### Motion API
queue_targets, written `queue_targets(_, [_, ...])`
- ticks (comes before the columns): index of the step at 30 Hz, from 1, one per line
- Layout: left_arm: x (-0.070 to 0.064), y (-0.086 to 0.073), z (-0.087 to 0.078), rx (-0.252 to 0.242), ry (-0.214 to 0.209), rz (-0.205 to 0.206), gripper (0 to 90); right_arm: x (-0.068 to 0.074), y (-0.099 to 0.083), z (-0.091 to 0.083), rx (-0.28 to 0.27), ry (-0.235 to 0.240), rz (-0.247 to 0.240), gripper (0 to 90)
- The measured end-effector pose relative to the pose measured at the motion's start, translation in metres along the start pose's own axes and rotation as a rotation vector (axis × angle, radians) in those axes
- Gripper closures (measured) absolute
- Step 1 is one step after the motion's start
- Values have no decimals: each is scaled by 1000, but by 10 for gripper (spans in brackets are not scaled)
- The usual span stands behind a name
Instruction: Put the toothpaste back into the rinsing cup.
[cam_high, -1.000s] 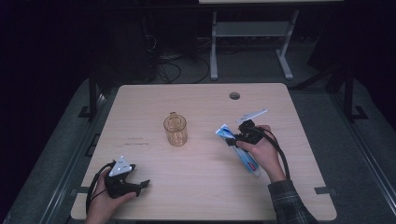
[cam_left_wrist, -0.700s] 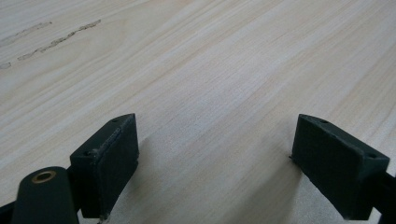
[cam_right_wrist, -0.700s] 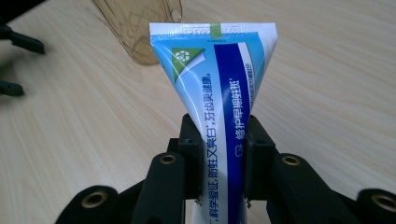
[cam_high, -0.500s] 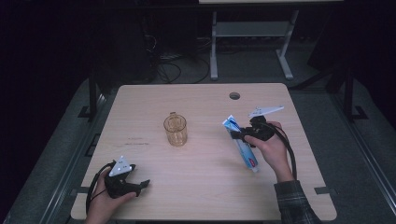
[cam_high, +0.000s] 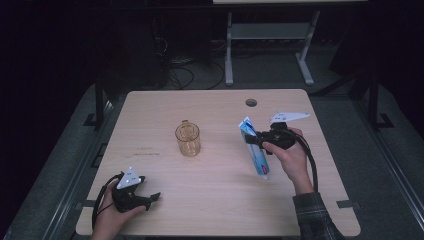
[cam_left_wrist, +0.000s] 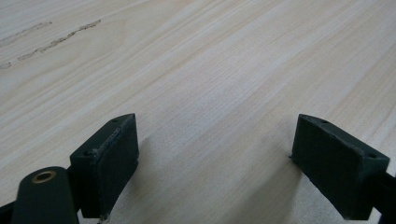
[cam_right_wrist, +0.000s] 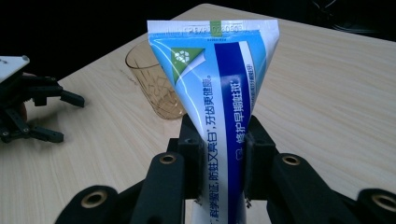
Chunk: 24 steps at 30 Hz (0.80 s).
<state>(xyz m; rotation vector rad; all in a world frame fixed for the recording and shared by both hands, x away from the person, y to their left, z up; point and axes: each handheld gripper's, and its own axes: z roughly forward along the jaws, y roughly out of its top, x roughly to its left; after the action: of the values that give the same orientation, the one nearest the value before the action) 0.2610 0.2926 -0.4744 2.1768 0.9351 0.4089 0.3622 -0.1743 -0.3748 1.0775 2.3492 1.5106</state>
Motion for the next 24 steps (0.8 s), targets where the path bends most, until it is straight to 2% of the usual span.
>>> queue_targets(24, [0,0,0,0,0,0,140,10,36,14,-57,17,-40,729])
